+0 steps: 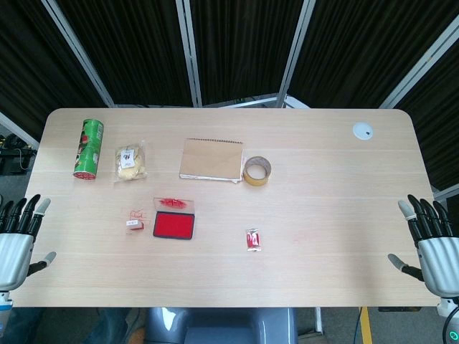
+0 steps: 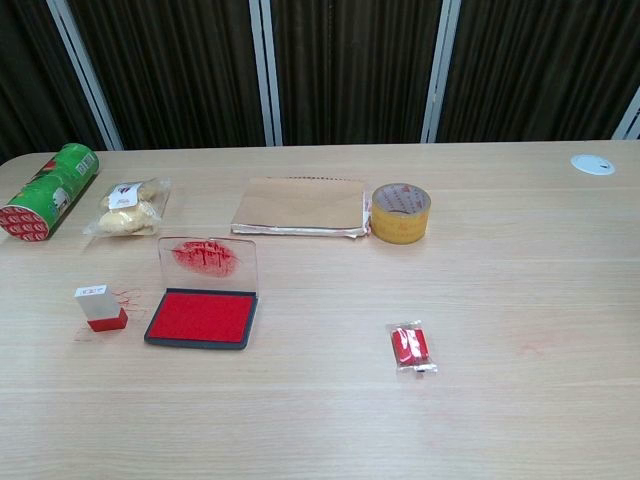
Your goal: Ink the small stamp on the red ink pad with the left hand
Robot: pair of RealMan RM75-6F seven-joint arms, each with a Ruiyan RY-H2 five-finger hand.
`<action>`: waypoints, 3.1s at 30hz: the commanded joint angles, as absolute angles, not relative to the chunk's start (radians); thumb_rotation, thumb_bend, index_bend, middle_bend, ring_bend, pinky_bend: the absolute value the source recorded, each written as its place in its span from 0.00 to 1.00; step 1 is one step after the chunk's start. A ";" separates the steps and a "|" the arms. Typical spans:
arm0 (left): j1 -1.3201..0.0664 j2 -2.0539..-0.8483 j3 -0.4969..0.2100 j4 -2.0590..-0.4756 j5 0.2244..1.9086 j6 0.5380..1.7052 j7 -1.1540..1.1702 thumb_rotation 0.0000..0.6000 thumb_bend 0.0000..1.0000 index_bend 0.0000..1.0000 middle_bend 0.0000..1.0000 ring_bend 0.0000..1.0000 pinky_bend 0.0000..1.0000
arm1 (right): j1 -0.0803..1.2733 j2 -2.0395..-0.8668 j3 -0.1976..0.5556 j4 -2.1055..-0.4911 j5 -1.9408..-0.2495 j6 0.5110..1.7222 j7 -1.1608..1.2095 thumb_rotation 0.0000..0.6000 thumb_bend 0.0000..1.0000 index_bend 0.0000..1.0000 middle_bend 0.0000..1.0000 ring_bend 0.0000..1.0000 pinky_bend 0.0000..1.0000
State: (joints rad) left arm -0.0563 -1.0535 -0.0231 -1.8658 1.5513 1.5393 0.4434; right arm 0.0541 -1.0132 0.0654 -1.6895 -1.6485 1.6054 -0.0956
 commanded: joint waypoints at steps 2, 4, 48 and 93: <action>-0.056 -1.052 -0.023 -1.866 1.551 1.539 0.443 1.00 0.00 0.00 0.00 0.00 0.00 | 0.054 -1.013 0.065 -1.690 -1.649 1.605 -0.095 1.00 0.00 0.00 0.00 0.00 0.00; -0.056 -1.051 -0.022 -1.865 1.550 1.537 0.441 1.00 0.00 0.00 0.00 0.00 0.00 | 0.054 -1.013 0.064 -1.690 -1.649 1.604 -0.095 1.00 0.00 0.00 0.00 0.00 0.00; -0.421 -1.547 -0.195 -1.553 0.941 1.127 0.521 1.00 0.15 0.35 0.38 0.87 0.97 | 0.076 -0.999 0.079 -1.667 -1.567 1.537 -0.018 1.00 0.00 0.00 0.00 0.00 0.00; -0.491 -1.606 -0.125 -1.458 0.969 1.087 0.511 1.00 0.37 0.42 0.42 0.84 0.95 | 0.084 -1.003 0.078 -1.652 -1.542 1.512 -0.009 1.00 0.00 0.00 0.00 0.00 0.00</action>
